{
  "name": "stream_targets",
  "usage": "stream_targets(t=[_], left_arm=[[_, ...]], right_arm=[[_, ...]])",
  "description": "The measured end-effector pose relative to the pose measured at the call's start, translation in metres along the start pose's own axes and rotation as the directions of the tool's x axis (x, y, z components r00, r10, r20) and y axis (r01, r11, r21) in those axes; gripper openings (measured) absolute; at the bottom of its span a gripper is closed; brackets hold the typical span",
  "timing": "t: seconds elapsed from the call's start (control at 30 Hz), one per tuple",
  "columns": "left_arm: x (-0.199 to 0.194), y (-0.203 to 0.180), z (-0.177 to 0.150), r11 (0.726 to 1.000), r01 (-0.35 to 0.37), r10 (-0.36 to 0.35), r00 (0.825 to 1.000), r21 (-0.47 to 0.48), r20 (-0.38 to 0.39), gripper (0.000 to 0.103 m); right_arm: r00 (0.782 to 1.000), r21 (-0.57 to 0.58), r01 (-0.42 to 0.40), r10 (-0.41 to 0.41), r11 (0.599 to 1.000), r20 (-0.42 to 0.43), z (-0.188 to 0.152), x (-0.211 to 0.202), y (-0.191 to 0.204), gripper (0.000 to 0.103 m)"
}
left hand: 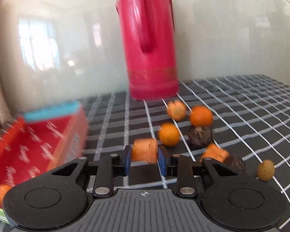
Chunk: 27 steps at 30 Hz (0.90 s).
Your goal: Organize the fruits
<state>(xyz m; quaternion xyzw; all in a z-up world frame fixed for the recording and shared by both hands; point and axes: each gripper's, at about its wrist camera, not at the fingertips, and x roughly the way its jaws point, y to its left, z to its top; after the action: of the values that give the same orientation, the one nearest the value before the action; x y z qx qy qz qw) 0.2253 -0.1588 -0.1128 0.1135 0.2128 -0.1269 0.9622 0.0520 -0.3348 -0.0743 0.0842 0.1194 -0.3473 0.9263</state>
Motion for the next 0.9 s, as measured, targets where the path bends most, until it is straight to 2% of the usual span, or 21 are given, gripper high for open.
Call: stream_targets(t=[0.03,0.07,0.13,0.23,0.3,0.4,0.57,0.63,0.67,0.7,0.77,0.83,0.9], left_arm=[[-0.007,0.003,0.001,1.000,-0.027,0.027,0.999,0.002,0.026,0.014],[-0.013,0.008,0.002,0.999,-0.050,0.050,0.998,-0.001,0.047,0.010],[-0.020,0.021,0.004,0.994,-0.105,0.107,0.992,-0.026,0.065,0.010],[-0.022,0.050,0.006,0.984,-0.158,0.161,0.986,-0.080,0.038,0.010],[-0.025,0.068,0.004,0.979,-0.158,0.161,0.987,-0.131,0.014,0.010],[-0.031,0.081,0.003,0.977,-0.153,0.156,0.988,-0.151,0.012,0.010],[-0.036,0.060,0.001,0.993,-0.078,0.081,0.996,-0.085,0.027,0.011],[-0.031,0.045,-0.002,0.997,-0.040,0.039,0.999,-0.073,-0.014,0.021],[-0.027,0.040,-0.003,0.997,-0.033,0.031,0.999,-0.072,-0.031,0.037],[-0.024,0.034,-0.004,0.997,-0.036,0.033,0.999,-0.067,-0.041,0.057],[-0.019,0.025,-0.004,0.996,-0.073,0.070,0.997,-0.057,-0.045,0.074],[-0.013,0.022,-0.005,0.993,-0.100,0.096,0.993,-0.059,-0.062,0.075],[-0.005,0.020,-0.006,0.994,-0.085,0.079,0.993,-0.074,-0.088,0.075]], right_arm=[[1.000,-0.005,-0.008,0.008,1.000,0.000,0.000,0.000,0.002,0.097],[1.000,-0.009,-0.017,0.017,1.000,0.000,-0.001,-0.001,0.004,0.097],[0.999,-0.018,-0.033,0.033,0.999,-0.005,-0.002,-0.001,0.008,0.097],[0.999,-0.028,-0.052,0.051,0.998,-0.016,-0.004,-0.001,0.015,0.097],[0.998,-0.034,-0.067,0.066,0.997,-0.021,-0.005,-0.002,0.020,0.097],[0.996,-0.055,-0.088,0.087,0.995,-0.021,-0.006,-0.004,0.029,0.097],[0.994,-0.086,-0.112,0.110,0.990,-0.020,-0.007,-0.005,0.040,0.097],[0.994,-0.099,-0.113,0.112,0.989,-0.019,-0.007,-0.005,0.042,0.097],[0.993,-0.104,-0.114,0.113,0.988,-0.018,-0.007,-0.006,0.042,0.097],[0.993,-0.107,-0.115,0.113,0.988,-0.019,-0.007,-0.005,0.042,0.097],[0.994,-0.107,-0.113,0.112,0.988,-0.019,-0.006,-0.005,0.041,0.097],[0.994,-0.099,-0.113,0.111,0.989,-0.023,-0.006,-0.003,0.039,0.097],[0.994,-0.090,-0.109,0.107,0.990,-0.029,-0.006,-0.002,0.037,0.097]])
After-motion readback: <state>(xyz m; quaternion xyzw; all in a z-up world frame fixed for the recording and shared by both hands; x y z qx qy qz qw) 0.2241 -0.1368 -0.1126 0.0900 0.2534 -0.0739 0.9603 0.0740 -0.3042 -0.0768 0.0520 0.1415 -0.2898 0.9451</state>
